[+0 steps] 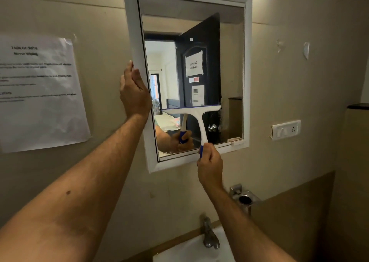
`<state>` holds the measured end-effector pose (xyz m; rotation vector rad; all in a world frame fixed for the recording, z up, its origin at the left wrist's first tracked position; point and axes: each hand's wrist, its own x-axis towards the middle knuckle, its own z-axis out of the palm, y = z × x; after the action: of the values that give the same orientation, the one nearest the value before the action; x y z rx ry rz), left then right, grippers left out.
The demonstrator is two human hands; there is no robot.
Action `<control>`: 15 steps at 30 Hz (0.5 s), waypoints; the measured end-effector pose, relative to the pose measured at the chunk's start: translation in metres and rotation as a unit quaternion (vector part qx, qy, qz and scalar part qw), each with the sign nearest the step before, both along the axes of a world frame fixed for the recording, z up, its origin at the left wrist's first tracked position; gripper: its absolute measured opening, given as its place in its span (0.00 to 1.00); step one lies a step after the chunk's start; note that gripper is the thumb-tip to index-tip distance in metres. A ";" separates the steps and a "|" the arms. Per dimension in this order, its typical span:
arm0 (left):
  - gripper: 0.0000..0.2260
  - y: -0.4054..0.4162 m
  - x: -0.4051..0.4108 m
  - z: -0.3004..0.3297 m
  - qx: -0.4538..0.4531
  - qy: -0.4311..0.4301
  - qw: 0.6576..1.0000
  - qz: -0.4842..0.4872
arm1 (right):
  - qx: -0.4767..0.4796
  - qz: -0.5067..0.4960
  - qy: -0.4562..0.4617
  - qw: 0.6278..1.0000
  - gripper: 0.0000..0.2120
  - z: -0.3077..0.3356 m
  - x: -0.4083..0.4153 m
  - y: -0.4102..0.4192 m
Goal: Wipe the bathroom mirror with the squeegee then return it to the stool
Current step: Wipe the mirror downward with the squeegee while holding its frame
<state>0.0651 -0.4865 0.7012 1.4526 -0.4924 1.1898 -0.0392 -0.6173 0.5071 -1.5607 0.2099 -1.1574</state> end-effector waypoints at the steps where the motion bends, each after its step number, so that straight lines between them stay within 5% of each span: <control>1: 0.18 0.000 0.000 -0.001 -0.001 0.000 1.000 0.000 | 0.001 0.002 0.000 1.000 0.14 -0.001 0.000 0.000; 8: 0.18 -0.002 -0.001 0.006 -0.012 0.002 1.000 -0.010 | -0.005 0.028 -0.028 0.999 0.16 0.058 0.000 0.004; 15: 0.17 -0.003 -0.002 -0.002 -0.014 -0.003 1.000 -0.011 | -0.020 0.013 -0.005 1.000 0.22 -0.029 0.000 0.000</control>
<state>0.0635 -0.4895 0.6997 1.4158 -0.4926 1.1791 -0.0389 -0.6170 0.4785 -1.5879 0.1603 -1.1544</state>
